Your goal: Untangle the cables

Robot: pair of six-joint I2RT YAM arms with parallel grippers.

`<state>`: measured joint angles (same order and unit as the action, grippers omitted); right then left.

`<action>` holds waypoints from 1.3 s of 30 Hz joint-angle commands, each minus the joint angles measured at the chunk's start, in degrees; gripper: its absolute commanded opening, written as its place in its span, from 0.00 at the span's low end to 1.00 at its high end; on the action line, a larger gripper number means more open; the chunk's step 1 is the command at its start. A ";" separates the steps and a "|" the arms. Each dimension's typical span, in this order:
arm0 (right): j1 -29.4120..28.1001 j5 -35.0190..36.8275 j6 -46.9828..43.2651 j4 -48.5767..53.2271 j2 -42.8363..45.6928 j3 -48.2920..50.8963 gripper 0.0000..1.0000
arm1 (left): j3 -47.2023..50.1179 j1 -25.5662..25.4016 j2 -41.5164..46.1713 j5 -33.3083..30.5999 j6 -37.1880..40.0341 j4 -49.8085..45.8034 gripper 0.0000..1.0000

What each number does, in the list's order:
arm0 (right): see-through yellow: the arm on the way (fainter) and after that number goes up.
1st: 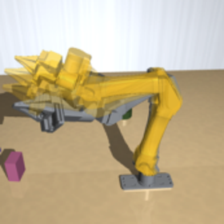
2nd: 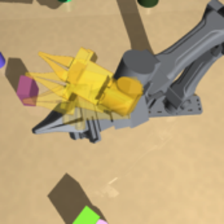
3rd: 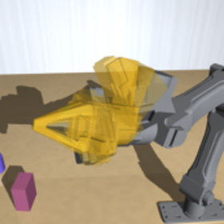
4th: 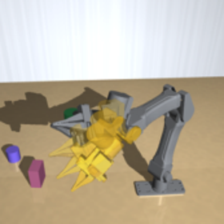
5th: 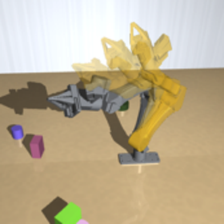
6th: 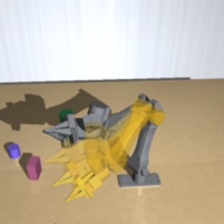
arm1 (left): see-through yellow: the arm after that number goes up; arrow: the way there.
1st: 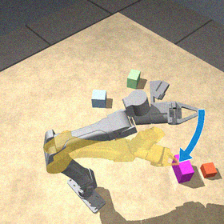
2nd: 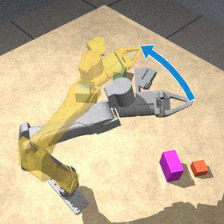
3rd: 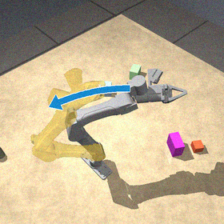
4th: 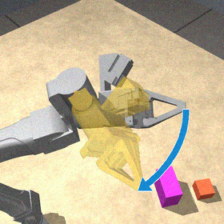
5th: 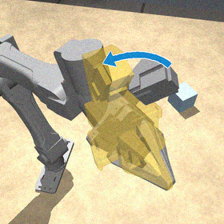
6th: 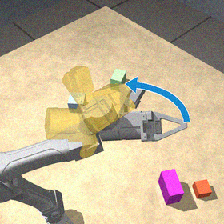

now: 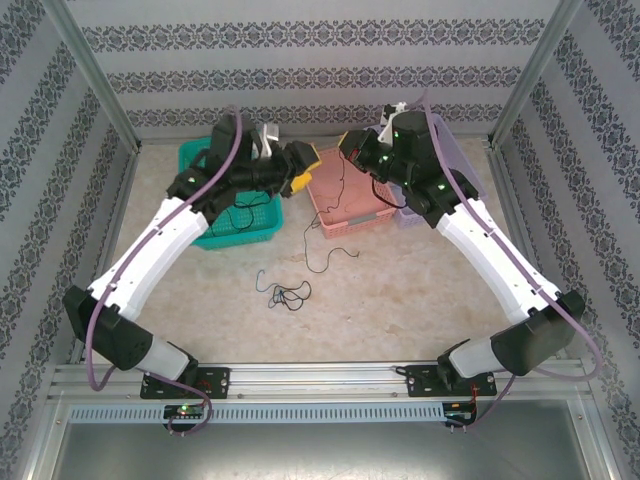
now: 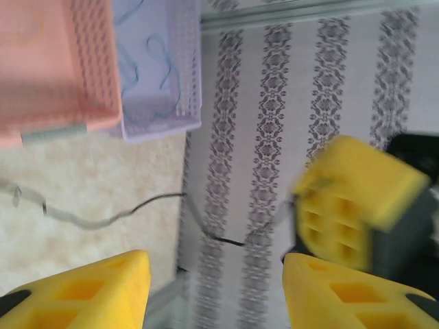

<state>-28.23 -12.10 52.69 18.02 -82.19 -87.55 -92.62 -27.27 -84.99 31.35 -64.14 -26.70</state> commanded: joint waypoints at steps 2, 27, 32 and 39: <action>1.17 -8.52 -13.39 4.46 -1.03 -2.52 0.00 | -2.71 0.39 1.75 -2.86 24.92 -8.87 0.55; 3.64 -24.93 -8.96 6.96 -5.11 -12.10 0.00 | 12.90 -6.30 3.39 -0.11 43.43 22.65 0.63; 3.18 -26.30 -7.75 7.24 -5.26 -13.08 0.00 | 9.80 -6.29 0.20 -3.69 45.52 20.78 0.62; 3.83 -26.66 -6.32 5.69 -4.52 -11.07 0.00 | 4.61 -6.28 -1.99 -6.13 43.03 20.89 0.27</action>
<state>-24.58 -37.15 45.10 25.30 -87.11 -98.74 -84.88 -33.39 -87.48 27.00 -21.26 -7.18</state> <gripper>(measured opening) 0.060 0.338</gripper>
